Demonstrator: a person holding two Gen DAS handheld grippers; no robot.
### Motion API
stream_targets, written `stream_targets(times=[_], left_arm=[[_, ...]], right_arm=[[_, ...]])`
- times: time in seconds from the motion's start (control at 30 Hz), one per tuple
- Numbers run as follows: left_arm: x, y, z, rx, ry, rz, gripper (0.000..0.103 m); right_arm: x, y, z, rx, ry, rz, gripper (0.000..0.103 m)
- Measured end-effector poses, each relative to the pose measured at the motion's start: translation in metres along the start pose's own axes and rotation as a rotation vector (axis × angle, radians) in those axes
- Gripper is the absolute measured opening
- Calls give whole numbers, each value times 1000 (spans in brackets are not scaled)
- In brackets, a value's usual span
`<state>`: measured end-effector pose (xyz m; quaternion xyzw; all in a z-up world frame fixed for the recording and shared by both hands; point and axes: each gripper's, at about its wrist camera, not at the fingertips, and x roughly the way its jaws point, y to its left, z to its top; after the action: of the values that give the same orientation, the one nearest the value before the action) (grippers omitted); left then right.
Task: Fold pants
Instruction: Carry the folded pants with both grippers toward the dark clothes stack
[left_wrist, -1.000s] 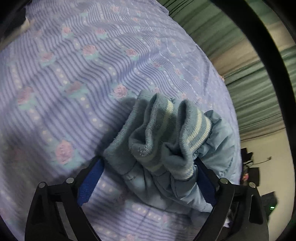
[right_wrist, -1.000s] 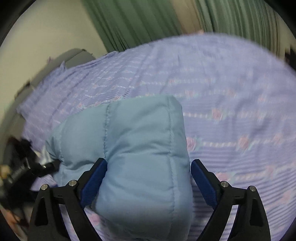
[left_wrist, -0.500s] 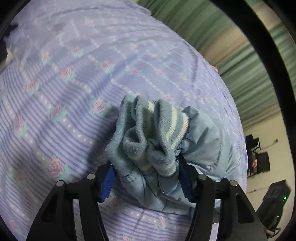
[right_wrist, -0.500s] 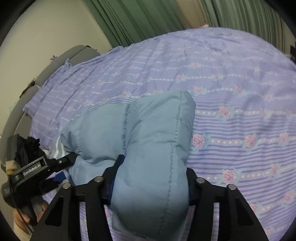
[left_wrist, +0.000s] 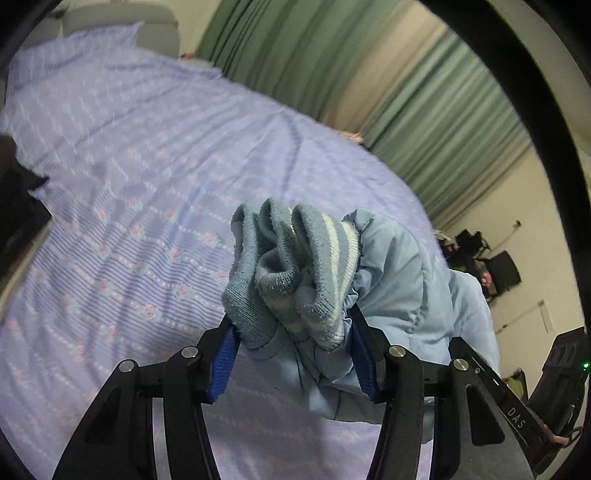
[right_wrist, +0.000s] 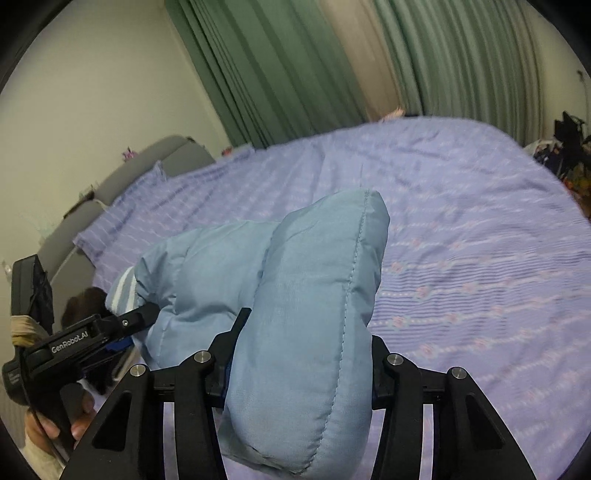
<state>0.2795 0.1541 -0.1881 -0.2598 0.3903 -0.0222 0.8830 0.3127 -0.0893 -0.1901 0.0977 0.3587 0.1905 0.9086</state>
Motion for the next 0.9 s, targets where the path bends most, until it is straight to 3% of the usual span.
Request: stream_targets(times=[0.27, 0.53, 0.73, 0.9], left_arm=[[-107, -56, -19, 123, -43, -78, 54], [-179, -82, -49, 155, -117, -167, 54], [-234, -87, -72, 160, -180, -150, 54], [-274, -84, -89, 169, -229, -85, 54]], right_arm=[[-141, 48, -4, -30, -117, -70, 49], [-233, 69, -13, -80, -191, -109, 49], [-280, 83, -28, -97, -232, -64, 49], [-300, 96, -41, -113, -240, 6, 49]])
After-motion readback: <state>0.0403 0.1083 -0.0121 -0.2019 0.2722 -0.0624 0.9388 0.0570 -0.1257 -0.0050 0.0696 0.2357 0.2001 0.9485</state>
